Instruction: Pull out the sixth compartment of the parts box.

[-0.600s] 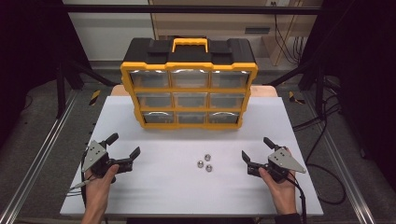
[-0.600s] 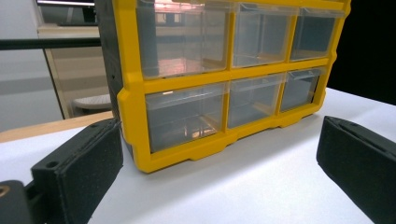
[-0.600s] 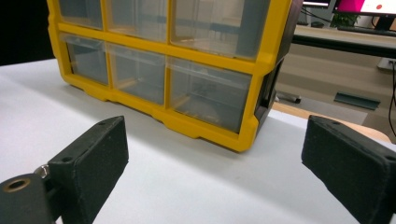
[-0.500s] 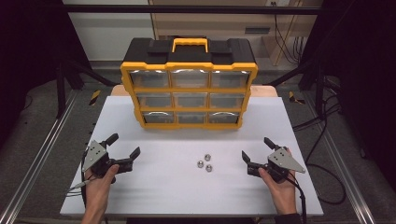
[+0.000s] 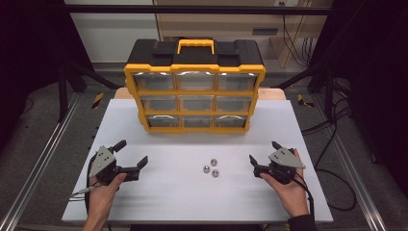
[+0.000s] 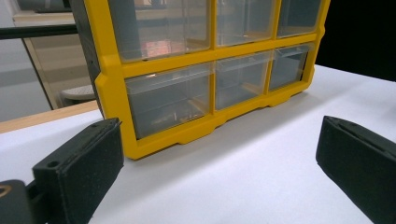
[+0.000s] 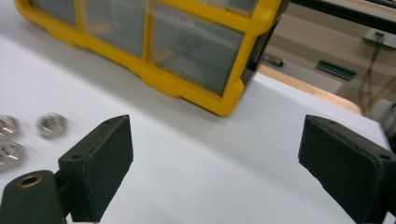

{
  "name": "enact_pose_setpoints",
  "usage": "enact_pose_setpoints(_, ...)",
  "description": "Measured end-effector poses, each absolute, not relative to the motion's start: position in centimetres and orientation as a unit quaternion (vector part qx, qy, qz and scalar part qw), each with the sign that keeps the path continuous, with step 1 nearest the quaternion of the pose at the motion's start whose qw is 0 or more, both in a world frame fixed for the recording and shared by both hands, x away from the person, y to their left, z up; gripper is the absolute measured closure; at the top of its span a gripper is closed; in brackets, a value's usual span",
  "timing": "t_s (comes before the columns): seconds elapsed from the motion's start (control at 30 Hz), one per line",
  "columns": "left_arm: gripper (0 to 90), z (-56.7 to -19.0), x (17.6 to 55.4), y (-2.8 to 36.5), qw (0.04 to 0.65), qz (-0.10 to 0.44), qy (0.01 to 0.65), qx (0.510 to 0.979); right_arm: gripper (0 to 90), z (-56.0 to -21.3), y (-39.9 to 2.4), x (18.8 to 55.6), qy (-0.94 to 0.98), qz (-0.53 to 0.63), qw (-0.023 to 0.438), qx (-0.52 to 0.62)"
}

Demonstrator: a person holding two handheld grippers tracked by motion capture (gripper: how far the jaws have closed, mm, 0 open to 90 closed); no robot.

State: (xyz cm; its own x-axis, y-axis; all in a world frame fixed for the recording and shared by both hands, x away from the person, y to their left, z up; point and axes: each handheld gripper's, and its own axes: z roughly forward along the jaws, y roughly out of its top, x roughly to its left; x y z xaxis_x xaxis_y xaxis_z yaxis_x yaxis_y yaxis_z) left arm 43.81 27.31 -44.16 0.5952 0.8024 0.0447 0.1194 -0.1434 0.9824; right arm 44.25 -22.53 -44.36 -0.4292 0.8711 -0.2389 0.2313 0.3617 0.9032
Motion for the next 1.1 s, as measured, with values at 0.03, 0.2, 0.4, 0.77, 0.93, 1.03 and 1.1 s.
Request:
enact_pose_setpoints(0.03,0.7,-44.2,43.8,27.2,0.561,0.305,0.331,0.694,11.4,-43.8,-22.0,44.9,0.747,0.403,0.383,0.365)
enact_pose_setpoints(0.2,0.7,-43.9,43.6,27.4,0.565,0.308,0.332,0.689,14.2,-42.0,-20.3,46.6,0.775,0.338,0.418,0.332)
enact_pose_setpoints(0.4,0.7,-43.7,43.5,27.4,0.567,0.309,0.331,0.688,17.0,-40.4,-18.6,47.7,0.790,0.279,0.460,0.294)
enact_pose_setpoints(0.77,0.6,-43.5,43.4,27.4,0.568,0.312,0.329,0.687,22.7,-38.3,-16.3,48.4,0.786,0.218,0.534,0.222)
enact_pose_setpoints(0.93,0.7,-43.4,43.4,27.4,0.568,0.312,0.328,0.687,28.0,-37.7,-14.8,48.8,0.782,0.178,0.569,0.181)
enact_pose_setpoints(1.03,0.6,-43.4,43.3,27.4,0.568,0.311,0.326,0.688,31.0,-37.2,-14.0,49.1,0.777,0.157,0.588,0.163)
enact_pose_setpoints(1.1,0.7,-43.4,43.3,27.4,0.568,0.311,0.326,0.688,31.7,-37.1,-13.9,49.2,0.776,0.154,0.593,0.150)
